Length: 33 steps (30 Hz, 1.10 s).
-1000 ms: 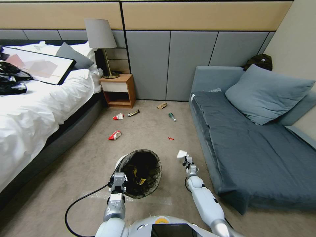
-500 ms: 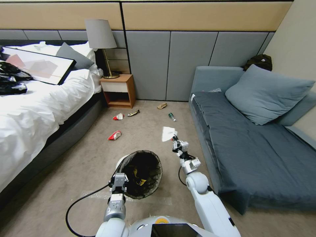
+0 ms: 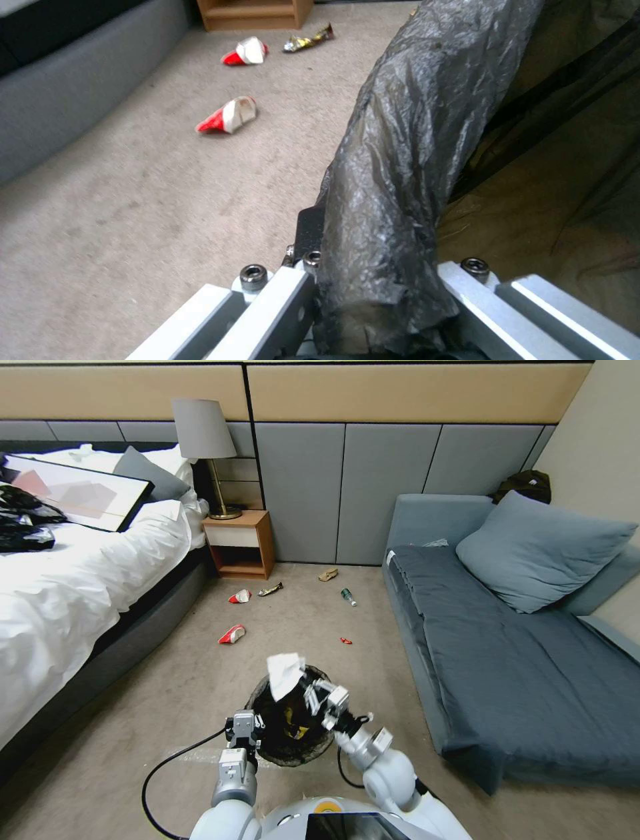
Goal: Pick up the trash bin, then pick up the garbage from the floor and place it into the trash bin.
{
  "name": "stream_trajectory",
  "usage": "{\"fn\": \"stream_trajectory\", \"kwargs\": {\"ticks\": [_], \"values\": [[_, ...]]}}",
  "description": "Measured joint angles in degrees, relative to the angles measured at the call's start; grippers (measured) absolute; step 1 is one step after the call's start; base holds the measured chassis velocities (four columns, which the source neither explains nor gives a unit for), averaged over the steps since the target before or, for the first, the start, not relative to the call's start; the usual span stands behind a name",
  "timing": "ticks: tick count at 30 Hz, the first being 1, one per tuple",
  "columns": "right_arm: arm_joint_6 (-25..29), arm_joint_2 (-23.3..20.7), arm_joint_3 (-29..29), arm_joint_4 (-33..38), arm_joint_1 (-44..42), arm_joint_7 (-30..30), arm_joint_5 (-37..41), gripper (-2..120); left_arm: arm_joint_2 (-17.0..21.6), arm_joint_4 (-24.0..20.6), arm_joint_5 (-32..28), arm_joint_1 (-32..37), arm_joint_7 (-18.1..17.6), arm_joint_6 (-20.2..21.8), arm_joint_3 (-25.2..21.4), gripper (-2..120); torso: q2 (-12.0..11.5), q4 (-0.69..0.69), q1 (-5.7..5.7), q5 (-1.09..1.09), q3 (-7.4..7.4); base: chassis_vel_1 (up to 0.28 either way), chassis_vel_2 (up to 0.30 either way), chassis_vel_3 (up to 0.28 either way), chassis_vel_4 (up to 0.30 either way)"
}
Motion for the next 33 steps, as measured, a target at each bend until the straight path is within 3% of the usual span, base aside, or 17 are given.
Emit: {"fn": "stream_trajectory", "kwargs": {"ticks": [9, 19, 26, 33], "values": [[2.59, 1.18, 0.27, -4.75, -0.04, -0.67, -1.60, 0, -0.10, -1.02, -2.81, -0.01, -0.11, 1.47, -0.32, 0, 0.00, 0.02, 0.00, -0.11, 0.00, 0.000, 0.000, 0.000, 0.000], [3.82, 1.64, 1.42, -9.06, 0.47, -0.63, -1.95, 0, -0.34, -1.41, -3.12, -0.32, -0.19, 1.80, -0.59, 0, 0.00, -0.02, 0.01, 0.07, 0.01, 0.000, 0.000, 0.000, 0.000], [3.88, 1.77, 2.15, -10.08, 0.76, -0.55, -1.84, 0, -0.16, -1.41, -3.21, -0.42, -0.20, 1.80, -0.90, 0, 0.00, -0.01, 0.00, 0.04, 0.01, 0.000, 0.000, 0.000, 0.000], [3.97, 1.60, 3.13, -10.32, 0.76, -1.00, -1.64, 22, 1.19, -1.38, -3.66, -0.54, -0.20, 1.78, -1.80, 0, 0.00, -0.01, 0.01, 0.02, 0.00, 0.000, 0.000, 0.000, 0.000]]}}
